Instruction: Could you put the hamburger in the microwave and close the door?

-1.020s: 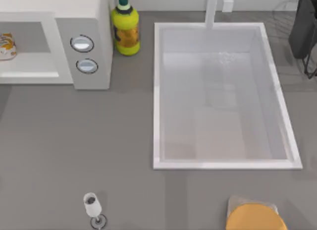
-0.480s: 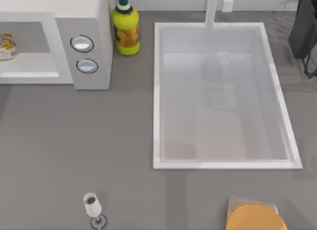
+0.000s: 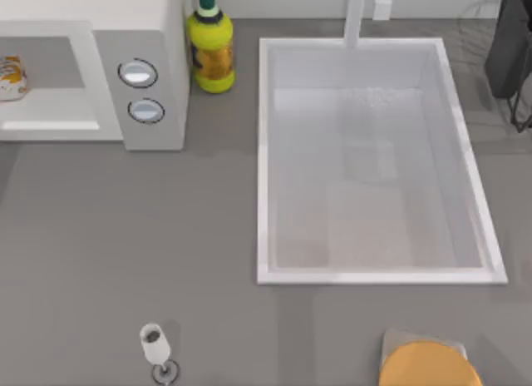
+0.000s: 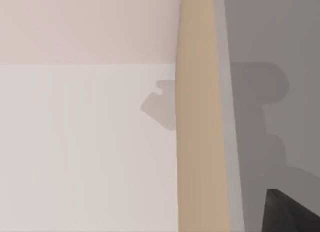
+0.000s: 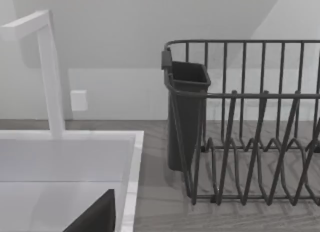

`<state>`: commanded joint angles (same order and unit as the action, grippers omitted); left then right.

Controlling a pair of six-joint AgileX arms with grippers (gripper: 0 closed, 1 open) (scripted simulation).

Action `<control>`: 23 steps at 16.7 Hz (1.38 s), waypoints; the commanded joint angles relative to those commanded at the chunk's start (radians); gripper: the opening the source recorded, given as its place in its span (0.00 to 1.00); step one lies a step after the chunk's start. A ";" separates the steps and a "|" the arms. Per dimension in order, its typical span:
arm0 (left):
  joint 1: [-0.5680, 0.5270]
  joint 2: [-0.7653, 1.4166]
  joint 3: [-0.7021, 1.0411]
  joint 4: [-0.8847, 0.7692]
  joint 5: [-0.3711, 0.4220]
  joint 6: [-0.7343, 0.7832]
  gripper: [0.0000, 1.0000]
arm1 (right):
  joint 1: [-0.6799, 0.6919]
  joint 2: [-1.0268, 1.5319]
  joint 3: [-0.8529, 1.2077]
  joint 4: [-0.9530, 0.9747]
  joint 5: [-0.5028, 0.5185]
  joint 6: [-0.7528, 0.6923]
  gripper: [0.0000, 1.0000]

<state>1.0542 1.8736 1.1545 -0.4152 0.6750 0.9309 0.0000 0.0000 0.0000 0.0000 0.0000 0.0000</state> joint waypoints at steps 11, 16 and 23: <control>-0.070 -0.097 -0.134 0.093 -0.028 -0.073 0.00 | 0.000 0.000 0.000 0.000 0.000 0.000 1.00; -0.143 -0.269 -0.371 0.181 -0.071 -0.161 0.00 | 0.000 0.000 0.000 0.000 0.000 0.000 1.00; -0.171 -0.304 -0.409 0.213 -0.081 -0.192 0.00 | 0.000 0.000 0.000 0.000 0.000 0.000 1.00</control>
<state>0.8835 1.5693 0.7451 -0.2021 0.5939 0.7392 0.0000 0.0000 0.0000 0.0000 0.0000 0.0000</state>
